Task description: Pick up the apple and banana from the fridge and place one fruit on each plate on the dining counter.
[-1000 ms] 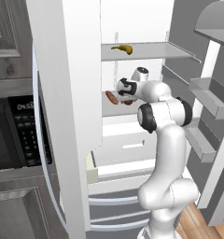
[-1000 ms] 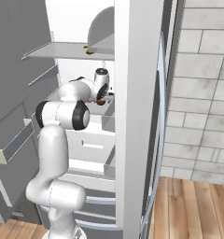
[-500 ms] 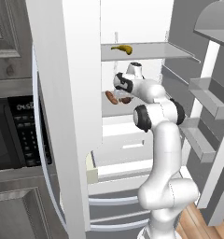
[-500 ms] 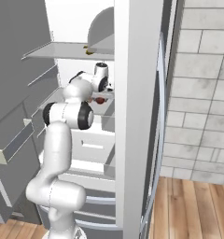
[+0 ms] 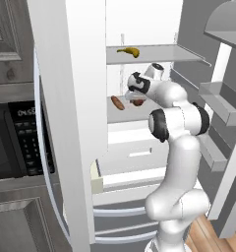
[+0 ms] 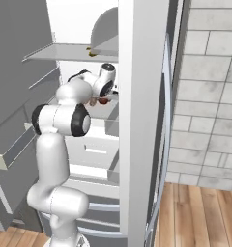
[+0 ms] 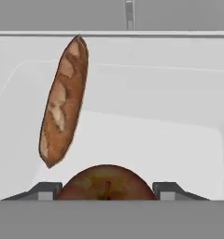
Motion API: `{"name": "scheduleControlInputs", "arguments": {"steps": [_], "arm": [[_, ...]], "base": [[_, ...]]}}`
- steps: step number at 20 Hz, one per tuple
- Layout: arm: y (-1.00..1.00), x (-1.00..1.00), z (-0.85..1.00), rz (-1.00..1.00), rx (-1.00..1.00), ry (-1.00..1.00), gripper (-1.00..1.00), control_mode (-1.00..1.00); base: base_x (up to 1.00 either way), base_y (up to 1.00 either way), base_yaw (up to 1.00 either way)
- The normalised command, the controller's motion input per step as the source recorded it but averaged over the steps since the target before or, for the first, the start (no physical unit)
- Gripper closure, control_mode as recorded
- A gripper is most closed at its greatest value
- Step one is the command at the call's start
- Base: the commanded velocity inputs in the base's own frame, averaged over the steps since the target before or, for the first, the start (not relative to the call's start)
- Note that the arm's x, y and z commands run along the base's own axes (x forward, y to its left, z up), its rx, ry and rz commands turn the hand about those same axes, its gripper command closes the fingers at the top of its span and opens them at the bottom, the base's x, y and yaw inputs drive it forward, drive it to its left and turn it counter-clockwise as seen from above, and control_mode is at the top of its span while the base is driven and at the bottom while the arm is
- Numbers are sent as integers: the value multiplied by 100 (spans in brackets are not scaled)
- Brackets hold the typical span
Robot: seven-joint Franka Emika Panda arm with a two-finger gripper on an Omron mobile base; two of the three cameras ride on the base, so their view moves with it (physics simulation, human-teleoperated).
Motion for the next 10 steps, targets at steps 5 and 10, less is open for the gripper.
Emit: {"name": "scheduleControlInputs", "arguments": {"steps": [5,10], "arm": [[29,-100,16,-2,2,-25,100,-100],[48,-100,77,0,-3,16,100,-100]], "base": [[0,0,0],[0,0,0]]}}
